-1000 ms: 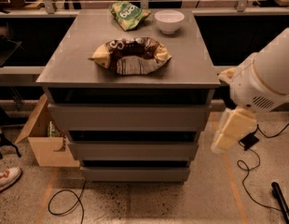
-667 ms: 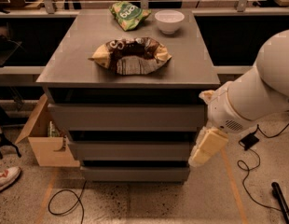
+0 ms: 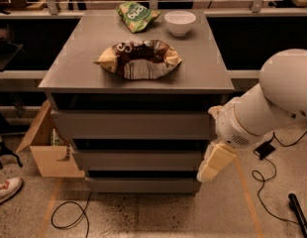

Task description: Open bottom drawer

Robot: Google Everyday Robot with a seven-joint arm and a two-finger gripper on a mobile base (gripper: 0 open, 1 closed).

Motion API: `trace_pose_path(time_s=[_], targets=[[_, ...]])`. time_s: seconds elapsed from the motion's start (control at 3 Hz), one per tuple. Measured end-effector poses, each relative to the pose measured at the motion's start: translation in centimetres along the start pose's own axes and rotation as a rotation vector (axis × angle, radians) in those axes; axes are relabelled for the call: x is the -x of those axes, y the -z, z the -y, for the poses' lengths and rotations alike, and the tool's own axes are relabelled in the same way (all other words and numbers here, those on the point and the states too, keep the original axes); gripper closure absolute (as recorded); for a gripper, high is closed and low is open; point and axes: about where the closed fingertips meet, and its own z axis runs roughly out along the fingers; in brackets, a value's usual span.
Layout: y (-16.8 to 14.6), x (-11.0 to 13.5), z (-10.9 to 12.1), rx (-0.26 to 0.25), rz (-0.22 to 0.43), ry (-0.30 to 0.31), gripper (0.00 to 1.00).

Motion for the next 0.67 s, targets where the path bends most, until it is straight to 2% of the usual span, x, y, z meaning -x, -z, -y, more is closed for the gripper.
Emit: trace_pose_path(time_s=[0.33, 0.67], targets=[[-5.4, -1.7, -0.7, 0.044, -0.024, -0.004, 0.0], [-10.8, -3.6, -1.5, 0.057, -0.052, 0.007, 0.0]])
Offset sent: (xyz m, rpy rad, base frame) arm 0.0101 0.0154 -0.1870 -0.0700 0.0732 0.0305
